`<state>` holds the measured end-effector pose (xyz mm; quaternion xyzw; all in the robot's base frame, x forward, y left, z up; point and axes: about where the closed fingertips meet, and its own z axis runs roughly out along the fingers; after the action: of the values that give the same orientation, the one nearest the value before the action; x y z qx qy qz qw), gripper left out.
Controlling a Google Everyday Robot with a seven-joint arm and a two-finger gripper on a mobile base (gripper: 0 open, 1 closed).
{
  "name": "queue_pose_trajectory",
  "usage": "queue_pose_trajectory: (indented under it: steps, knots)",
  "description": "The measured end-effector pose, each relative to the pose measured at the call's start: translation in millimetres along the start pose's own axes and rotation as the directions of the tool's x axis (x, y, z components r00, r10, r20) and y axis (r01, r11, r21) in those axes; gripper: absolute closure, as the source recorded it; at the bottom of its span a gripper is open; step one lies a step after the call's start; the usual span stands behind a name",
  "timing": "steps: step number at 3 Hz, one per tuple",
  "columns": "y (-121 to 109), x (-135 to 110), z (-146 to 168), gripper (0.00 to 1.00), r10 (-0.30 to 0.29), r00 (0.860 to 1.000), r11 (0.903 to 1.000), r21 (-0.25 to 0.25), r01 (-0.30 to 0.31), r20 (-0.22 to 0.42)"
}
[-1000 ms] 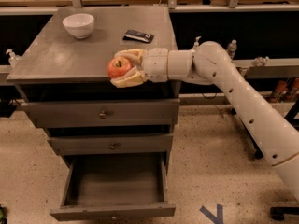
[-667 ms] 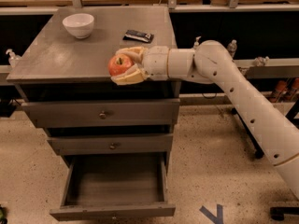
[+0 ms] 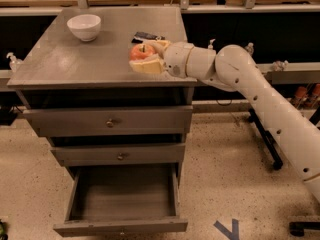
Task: Pick apple from bottom drawer and place on counter
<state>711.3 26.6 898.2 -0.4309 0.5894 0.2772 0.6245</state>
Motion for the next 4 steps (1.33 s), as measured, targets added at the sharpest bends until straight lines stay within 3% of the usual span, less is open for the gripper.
queue_pose_trajectory:
  steps: [1,2,4]
  knots:
    - [-12.6,7.5,-3.7,1.0,0.097,0.995,0.9932,0.063,-0.098,0.014]
    - [-30.1,13.2,-9.7,0.98,0.152,0.988,0.9814,0.123,-0.147,-0.027]
    - [-34.7,45.7,-10.0,0.53,0.213,0.961,0.9738,0.119,-0.193,-0.177]
